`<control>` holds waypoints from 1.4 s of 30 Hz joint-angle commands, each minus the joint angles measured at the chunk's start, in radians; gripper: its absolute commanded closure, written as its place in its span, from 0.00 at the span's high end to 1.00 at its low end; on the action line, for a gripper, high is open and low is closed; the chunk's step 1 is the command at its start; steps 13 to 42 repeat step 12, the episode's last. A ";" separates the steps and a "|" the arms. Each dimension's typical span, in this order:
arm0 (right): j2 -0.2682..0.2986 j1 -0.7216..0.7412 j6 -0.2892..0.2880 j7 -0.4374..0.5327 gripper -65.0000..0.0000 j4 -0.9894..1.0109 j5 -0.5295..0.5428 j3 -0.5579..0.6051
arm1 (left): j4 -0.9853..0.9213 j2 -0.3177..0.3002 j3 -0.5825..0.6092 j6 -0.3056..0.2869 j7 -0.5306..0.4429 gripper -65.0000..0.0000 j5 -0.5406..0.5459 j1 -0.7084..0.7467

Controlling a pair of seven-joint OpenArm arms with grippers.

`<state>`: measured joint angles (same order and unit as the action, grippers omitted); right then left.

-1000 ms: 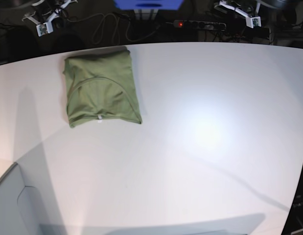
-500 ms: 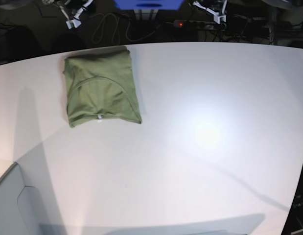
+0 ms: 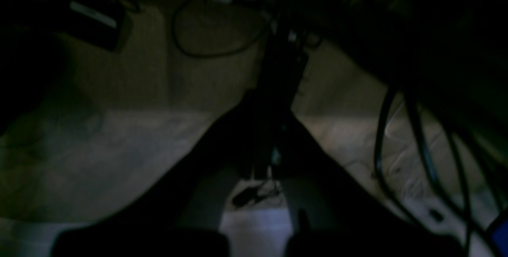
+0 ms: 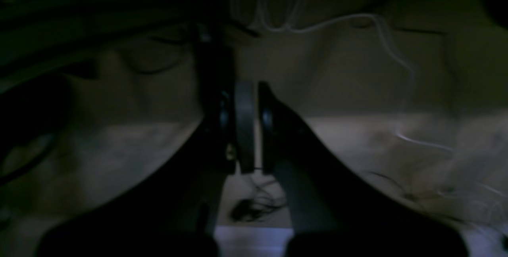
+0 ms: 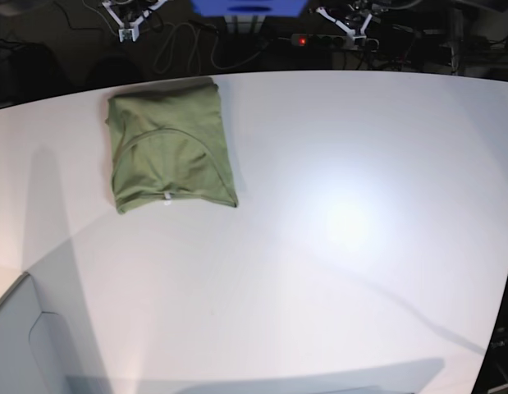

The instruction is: Fold the T-shirt properly

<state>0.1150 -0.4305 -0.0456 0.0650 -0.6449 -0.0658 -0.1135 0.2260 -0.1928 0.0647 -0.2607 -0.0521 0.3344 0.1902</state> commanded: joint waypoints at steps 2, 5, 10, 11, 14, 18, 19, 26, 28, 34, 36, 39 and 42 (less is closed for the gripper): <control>0.004 -0.009 0.115 0.011 0.00 -0.005 0.005 0.036 | 0.002 -0.007 0.016 -0.005 -0.005 0.00 0.004 -0.004; -0.015 -0.008 0.260 0.009 0.00 -0.005 0.007 0.088 | 0.002 -0.007 0.037 -0.005 -0.005 0.00 0.004 -0.004; -0.024 -0.008 0.364 0.008 0.00 -0.005 0.007 0.165 | 0.002 -0.007 0.050 -0.005 -0.005 0.00 0.004 -0.004; -0.027 -0.008 0.364 0.008 0.00 -0.005 0.007 0.183 | 0.002 -0.007 0.050 -0.005 -0.005 0.00 0.004 -0.004; -0.028 -0.006 0.364 0.008 0.00 -0.005 0.007 0.199 | 0.002 -0.007 0.050 -0.005 -0.005 0.00 0.004 -0.004; -0.028 -0.006 0.364 0.008 0.00 -0.005 0.007 0.199 | 0.002 -0.007 0.050 -0.005 -0.005 0.00 0.004 -0.004; -0.028 -0.006 0.364 0.008 0.00 -0.005 0.007 0.199 | 0.002 -0.007 0.050 -0.005 -0.005 0.00 0.004 -0.004; -0.028 -0.006 0.364 0.008 0.00 -0.005 0.007 0.199 | 0.002 -0.007 0.050 -0.005 -0.005 0.00 0.004 -0.004; -0.028 -0.006 0.364 0.008 0.00 -0.005 0.007 0.199 | 0.002 -0.007 0.050 -0.005 -0.005 0.00 0.004 -0.004; -0.028 -0.006 0.364 0.008 0.00 -0.005 0.007 0.199 | 0.002 -0.007 0.050 -0.005 -0.005 0.00 0.004 -0.004; -0.028 -0.006 0.364 0.008 0.00 -0.005 0.007 0.199 | 0.002 -0.007 0.050 -0.005 -0.005 0.00 0.004 -0.004; -0.028 -0.006 0.364 0.008 0.00 -0.005 0.007 0.199 | 0.002 -0.007 0.050 -0.005 -0.005 0.00 0.004 -0.004; -0.028 -0.006 0.364 0.008 0.00 -0.005 0.007 0.199 | 0.002 -0.007 0.050 -0.005 -0.005 0.00 0.004 -0.004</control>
